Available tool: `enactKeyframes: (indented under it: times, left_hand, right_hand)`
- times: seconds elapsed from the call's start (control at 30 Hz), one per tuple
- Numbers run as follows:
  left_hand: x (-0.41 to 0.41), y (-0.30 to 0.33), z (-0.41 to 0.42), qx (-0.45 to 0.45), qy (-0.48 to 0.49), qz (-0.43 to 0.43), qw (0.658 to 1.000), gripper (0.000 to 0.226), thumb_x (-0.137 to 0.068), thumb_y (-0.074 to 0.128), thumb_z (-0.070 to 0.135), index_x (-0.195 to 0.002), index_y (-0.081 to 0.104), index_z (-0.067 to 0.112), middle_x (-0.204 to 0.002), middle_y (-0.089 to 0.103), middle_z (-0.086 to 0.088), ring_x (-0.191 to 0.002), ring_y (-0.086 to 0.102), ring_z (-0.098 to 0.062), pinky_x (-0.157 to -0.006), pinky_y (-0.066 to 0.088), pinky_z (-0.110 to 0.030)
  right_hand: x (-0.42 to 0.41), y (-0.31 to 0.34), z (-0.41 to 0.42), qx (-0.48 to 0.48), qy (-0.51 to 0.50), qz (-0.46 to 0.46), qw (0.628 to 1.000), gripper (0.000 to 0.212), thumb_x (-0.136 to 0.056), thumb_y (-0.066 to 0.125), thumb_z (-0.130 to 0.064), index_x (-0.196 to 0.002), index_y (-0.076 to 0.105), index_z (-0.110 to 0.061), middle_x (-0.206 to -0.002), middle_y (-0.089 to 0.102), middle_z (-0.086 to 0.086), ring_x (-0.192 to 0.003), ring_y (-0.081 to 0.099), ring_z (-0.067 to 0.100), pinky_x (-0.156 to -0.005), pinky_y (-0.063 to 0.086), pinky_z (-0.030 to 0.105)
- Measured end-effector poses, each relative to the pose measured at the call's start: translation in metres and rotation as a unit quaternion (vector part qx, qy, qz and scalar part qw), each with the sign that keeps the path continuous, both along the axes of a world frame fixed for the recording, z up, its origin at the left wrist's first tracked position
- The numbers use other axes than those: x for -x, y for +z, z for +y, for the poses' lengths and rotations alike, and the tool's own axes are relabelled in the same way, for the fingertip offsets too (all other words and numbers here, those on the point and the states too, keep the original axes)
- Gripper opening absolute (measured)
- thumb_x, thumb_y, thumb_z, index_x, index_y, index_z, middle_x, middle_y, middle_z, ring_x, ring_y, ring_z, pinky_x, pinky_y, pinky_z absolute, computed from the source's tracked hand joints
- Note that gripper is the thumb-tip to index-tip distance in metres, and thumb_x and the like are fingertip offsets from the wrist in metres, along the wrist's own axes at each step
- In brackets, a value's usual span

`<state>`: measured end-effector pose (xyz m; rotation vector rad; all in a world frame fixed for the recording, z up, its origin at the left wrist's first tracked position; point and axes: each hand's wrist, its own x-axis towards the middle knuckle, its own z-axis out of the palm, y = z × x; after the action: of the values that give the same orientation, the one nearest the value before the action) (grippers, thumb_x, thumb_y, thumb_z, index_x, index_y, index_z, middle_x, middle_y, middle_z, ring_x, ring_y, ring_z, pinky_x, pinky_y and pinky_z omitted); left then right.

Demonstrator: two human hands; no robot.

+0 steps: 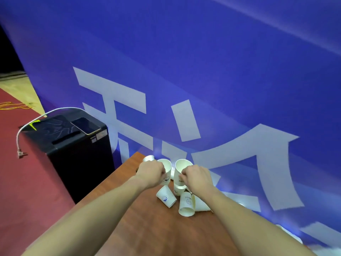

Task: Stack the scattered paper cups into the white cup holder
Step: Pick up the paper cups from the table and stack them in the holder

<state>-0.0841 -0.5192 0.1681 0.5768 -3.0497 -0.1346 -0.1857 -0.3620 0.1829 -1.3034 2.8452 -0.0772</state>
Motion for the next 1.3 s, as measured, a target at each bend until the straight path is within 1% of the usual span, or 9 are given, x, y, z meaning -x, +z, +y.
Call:
enactKeyframes:
  times: [0.1, 0.23, 0.37, 0.6, 0.77, 0.9, 1.03, 1.13, 1.3]
  left_hand:
    - [0.000, 0.014, 0.022, 0.011, -0.015, 0.009, 1.000, 0.032, -0.097, 0.047, 0.042, -0.099, 0.073, 0.024, -0.093, 0.061, -0.003, -0.088, 0.057, -0.025, -0.069, 0.035, -0.031]
    - [0.001, 0.027, 0.053, 0.018, -0.034, 0.003, 0.999, 0.033, -0.096, 0.046, 0.044, -0.095, 0.073, 0.024, -0.085, 0.063, -0.002, -0.079, 0.058, -0.025, -0.073, 0.046, -0.034]
    - [0.008, 0.037, 0.092, 0.030, -0.059, 0.005, 0.998, 0.036, -0.097, 0.045, 0.046, -0.094, 0.073, 0.023, -0.088, 0.067, -0.002, -0.080, 0.062, -0.025, -0.062, 0.039, -0.029]
    - [0.034, 0.043, 0.183, 0.028, -0.110, -0.017, 0.993, 0.032, -0.094, 0.048, 0.043, -0.094, 0.073, 0.023, -0.089, 0.068, -0.001, -0.082, 0.062, -0.026, -0.064, 0.043, -0.030]
    - [0.052, 0.050, 0.254, 0.032, -0.159, -0.025, 0.986, 0.031, -0.094, 0.047, 0.035, -0.089, 0.073, 0.018, -0.078, 0.063, -0.002, -0.073, 0.052, -0.025, -0.057, 0.037, -0.029]
    - [0.066, 0.057, 0.309, 0.035, -0.201, -0.023, 0.979, 0.032, -0.094, 0.047, 0.037, -0.090, 0.073, 0.019, -0.075, 0.060, -0.001, -0.073, 0.059, -0.027, -0.057, 0.038, -0.030]
    - [0.074, 0.060, 0.362, 0.055, -0.230, -0.016, 0.971, 0.032, -0.096, 0.045, 0.039, -0.092, 0.072, 0.022, -0.067, 0.044, 0.005, -0.067, 0.049, -0.024, -0.051, 0.025, -0.028]
    - [0.083, 0.060, 0.399, 0.055, -0.256, -0.017, 0.965, 0.033, -0.098, 0.044, 0.038, -0.093, 0.072, 0.022, -0.075, 0.054, 0.001, -0.069, 0.049, -0.025, -0.058, 0.031, -0.029]
    - [0.093, 0.066, 0.465, 0.049, -0.311, -0.001, 0.949, 0.036, -0.099, 0.043, 0.039, -0.088, 0.071, 0.019, -0.064, 0.047, 0.004, -0.067, 0.049, -0.026, -0.059, 0.036, -0.028]
  right_hand:
    - [-0.006, 0.018, 0.024, 0.003, -0.014, 0.015, 1.000, 0.030, -0.097, 0.048, -0.039, -0.077, 0.060, -0.020, -0.071, 0.052, 0.000, -0.070, 0.050, 0.027, -0.052, 0.025, 0.030]
    - [-0.013, 0.035, 0.057, 0.008, -0.033, 0.022, 0.999, 0.031, -0.096, 0.047, -0.036, -0.078, 0.062, -0.017, -0.070, 0.052, 0.002, -0.070, 0.050, 0.028, -0.057, 0.029, 0.031]
    - [-0.016, 0.042, 0.099, 0.020, -0.052, 0.026, 0.998, 0.033, -0.097, 0.046, -0.037, -0.073, 0.059, -0.018, -0.069, 0.052, 0.001, -0.070, 0.050, 0.028, -0.059, 0.031, 0.032]
    - [-0.013, 0.048, 0.199, 0.015, -0.108, 0.029, 0.994, 0.035, -0.098, 0.046, -0.038, -0.071, 0.053, -0.017, -0.061, 0.039, -0.001, -0.069, 0.048, 0.027, -0.057, 0.029, 0.032]
    - [-0.006, 0.051, 0.272, 0.023, -0.163, 0.031, 0.986, 0.035, -0.098, 0.046, -0.037, -0.078, 0.063, -0.015, -0.068, 0.048, 0.001, -0.069, 0.050, 0.027, -0.056, 0.029, 0.031]
    - [-0.003, 0.052, 0.329, 0.022, -0.208, 0.034, 0.977, 0.033, -0.097, 0.046, -0.035, -0.082, 0.066, -0.014, -0.071, 0.051, 0.003, -0.070, 0.050, 0.028, -0.059, 0.030, 0.031]
    - [-0.002, 0.054, 0.383, 0.022, -0.238, 0.034, 0.971, 0.032, -0.097, 0.045, -0.035, -0.083, 0.067, -0.016, -0.073, 0.051, 0.003, -0.072, 0.051, 0.029, -0.061, 0.032, 0.032]
    - [-0.003, 0.054, 0.423, 0.030, -0.259, 0.038, 0.965, 0.034, -0.098, 0.046, -0.039, -0.084, 0.068, -0.018, -0.079, 0.061, 0.005, -0.078, 0.059, 0.029, -0.061, 0.034, 0.031]
    - [-0.006, 0.054, 0.486, 0.036, -0.305, 0.036, 0.951, 0.035, -0.097, 0.047, -0.041, -0.081, 0.067, -0.018, -0.076, 0.059, 0.003, -0.074, 0.056, 0.028, -0.060, 0.033, 0.031]
